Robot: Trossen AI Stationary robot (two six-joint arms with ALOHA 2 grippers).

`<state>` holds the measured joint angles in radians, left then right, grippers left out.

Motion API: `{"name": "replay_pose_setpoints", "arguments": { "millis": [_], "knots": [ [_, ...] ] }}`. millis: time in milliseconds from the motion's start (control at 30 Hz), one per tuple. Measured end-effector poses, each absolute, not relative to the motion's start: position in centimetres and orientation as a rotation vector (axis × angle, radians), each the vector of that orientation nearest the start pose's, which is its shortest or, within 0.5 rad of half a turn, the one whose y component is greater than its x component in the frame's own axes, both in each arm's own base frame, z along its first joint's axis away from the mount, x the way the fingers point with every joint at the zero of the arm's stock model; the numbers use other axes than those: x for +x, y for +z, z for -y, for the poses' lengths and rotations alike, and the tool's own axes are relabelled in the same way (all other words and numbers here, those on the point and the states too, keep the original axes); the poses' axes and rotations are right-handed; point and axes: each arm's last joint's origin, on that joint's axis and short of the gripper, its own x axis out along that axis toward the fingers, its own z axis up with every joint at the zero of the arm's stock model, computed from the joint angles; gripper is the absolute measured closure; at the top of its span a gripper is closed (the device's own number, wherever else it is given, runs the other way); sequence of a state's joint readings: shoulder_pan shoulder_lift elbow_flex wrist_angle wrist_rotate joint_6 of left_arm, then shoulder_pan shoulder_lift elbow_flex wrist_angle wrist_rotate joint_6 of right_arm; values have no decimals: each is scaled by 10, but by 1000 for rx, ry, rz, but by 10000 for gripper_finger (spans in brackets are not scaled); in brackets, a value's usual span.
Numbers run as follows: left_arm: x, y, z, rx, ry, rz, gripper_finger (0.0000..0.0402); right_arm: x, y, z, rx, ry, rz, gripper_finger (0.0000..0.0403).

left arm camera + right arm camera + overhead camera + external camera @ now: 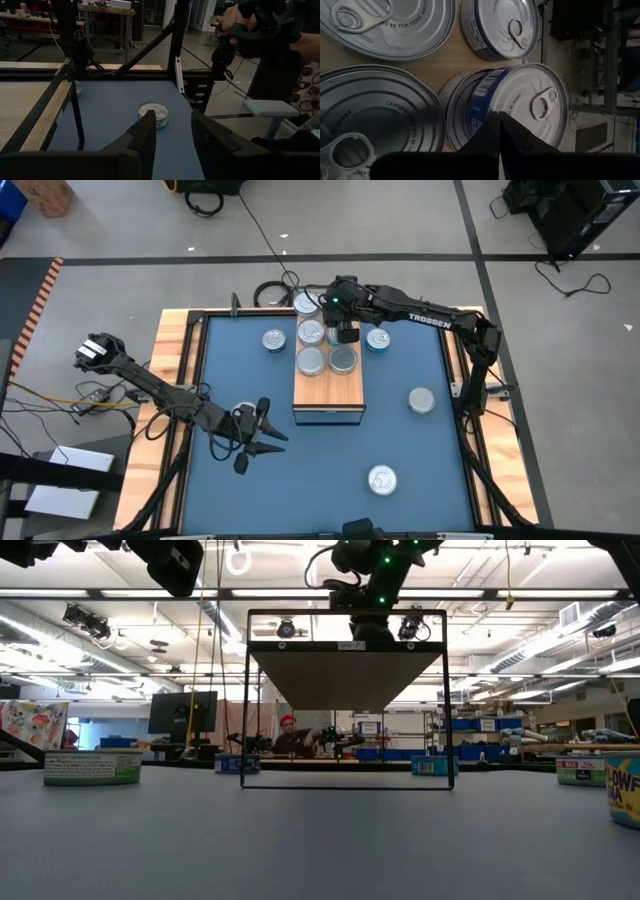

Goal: Stack canned seafood by type on shelf
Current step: Stack the blue tuna can on top of the other blue tuna can on the shelf

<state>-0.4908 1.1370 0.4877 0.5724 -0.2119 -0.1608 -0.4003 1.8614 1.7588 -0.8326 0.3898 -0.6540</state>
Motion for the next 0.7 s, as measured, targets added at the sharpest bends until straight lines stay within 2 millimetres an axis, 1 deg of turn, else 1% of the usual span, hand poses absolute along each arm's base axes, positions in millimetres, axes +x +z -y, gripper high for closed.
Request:
{"name": "replay_pose_setpoints", "arguments": {
  "millis": [233, 333, 533, 600, 700],
  "knots": [
    [211, 235, 106, -133, -271, -95, 275, 365, 316, 164, -569, -380, -1169, 395],
    [211, 235, 106, -133, -271, -96, 275, 362, 320, 161, -562, -365, -1170, 395],
    [211, 235, 106, -133, -270, -96, 275, 361, 334, 156, -522, -359, -1109, 395],
    [211, 236, 106, -134, -269, -93, 275, 361, 335, 158, -505, -378, -1088, 395],
    [211, 236, 106, -134, -266, -93, 275, 359, 335, 167, -464, -419, -1073, 394]
  ]
}}
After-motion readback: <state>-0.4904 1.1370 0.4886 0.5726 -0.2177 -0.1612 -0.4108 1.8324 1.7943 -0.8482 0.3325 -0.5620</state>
